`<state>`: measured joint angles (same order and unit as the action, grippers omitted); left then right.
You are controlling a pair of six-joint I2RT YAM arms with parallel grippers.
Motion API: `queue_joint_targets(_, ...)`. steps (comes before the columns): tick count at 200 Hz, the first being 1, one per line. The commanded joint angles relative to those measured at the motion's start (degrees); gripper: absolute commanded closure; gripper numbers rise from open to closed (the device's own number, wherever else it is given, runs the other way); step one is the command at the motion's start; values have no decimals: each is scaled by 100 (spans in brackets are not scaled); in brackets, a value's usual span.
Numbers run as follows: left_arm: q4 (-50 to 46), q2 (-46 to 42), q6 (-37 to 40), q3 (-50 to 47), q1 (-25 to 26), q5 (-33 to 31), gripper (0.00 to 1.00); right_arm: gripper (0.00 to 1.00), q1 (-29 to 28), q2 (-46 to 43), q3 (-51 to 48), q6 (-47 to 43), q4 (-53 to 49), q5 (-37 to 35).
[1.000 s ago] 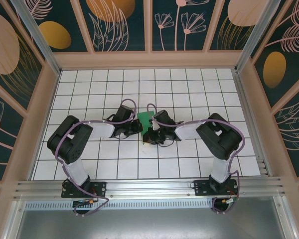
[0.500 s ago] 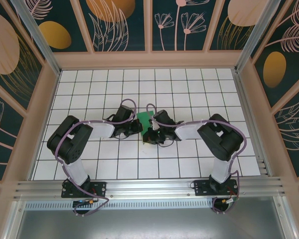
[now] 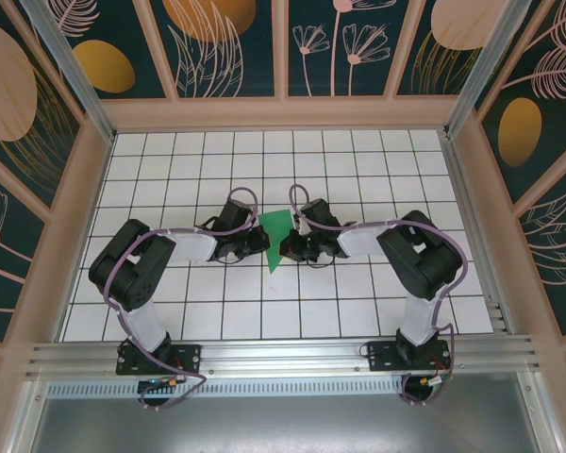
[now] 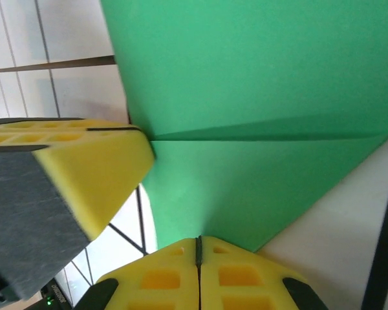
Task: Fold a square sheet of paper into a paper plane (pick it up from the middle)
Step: Third fold the triangle at the center of the table.
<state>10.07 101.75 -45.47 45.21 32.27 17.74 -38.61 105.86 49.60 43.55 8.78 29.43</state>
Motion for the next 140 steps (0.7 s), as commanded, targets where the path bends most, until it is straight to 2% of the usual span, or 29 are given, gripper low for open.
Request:
queue_joint_targets(1, -415, -127, 52, -34, -10, -248, 89, 92, 20, 170, 137, -26, -102, -109)
queue_joint_targets(63, -1064, -668, 211, 181, -11, -1030, 78, 93, 24, 303, 76, 20, -222, -201)
queue_joint_targets(98, -645, -877, 153, -46, -11, -395, 78, 93, 20, 322, 41, 74, -201, -192)
queue_joint_targets(140, 63, -965, -215, -499, 65, 335, 88, 94, 20, 325, 13, 109, -144, -131)
